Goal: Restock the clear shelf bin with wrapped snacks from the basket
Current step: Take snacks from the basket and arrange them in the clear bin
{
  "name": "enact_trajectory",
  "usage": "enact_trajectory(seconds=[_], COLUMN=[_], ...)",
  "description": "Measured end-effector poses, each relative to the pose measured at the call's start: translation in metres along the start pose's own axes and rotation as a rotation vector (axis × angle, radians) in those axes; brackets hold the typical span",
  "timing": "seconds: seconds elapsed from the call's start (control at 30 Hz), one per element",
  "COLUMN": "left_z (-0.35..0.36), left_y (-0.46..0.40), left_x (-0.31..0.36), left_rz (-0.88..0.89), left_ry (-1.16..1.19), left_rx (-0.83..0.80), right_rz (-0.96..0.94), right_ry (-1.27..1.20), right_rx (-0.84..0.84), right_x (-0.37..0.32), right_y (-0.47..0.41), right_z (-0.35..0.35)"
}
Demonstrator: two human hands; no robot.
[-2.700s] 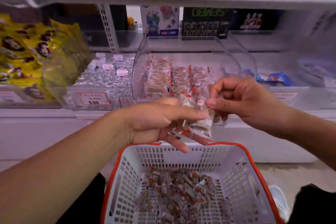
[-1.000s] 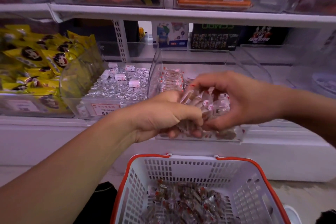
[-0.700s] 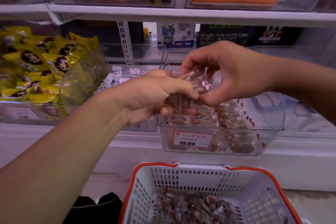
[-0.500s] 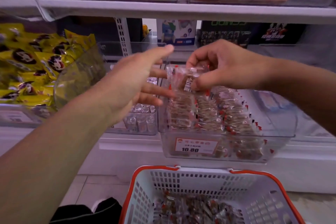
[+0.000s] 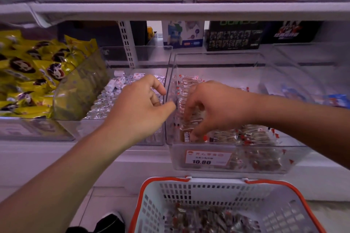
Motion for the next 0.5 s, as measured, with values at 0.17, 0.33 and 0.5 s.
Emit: enact_trajectory(seconds=[0.17,0.33,0.5], left_z=[0.006,0.004,-0.032], left_y=[0.001,0.003,0.025], left_x=[0.001,0.003,0.028], left_rz=[0.005,0.019,0.245], left_ry=[0.023,0.013,-0.008], left_rx=[-0.008,0.012,0.321], right_rz=[0.046,0.072,0.075], right_ry=[0.004,-0.044,-0.129], right_rx=[-0.075,-0.108,0.148], right_x=[0.004,0.003,-0.005], right_y=[-0.005,-0.002,0.029], right_z=[0.008,0.010,-0.034])
Point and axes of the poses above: each hand's wrist, its own y-axis away from the middle knuckle, its own z-axis out of the palm, x = y × z, the point moved 7 cm from there along -y, towards the middle knuckle, and after that the axes turned 10 degrees about -y, right-handed, at the moved point
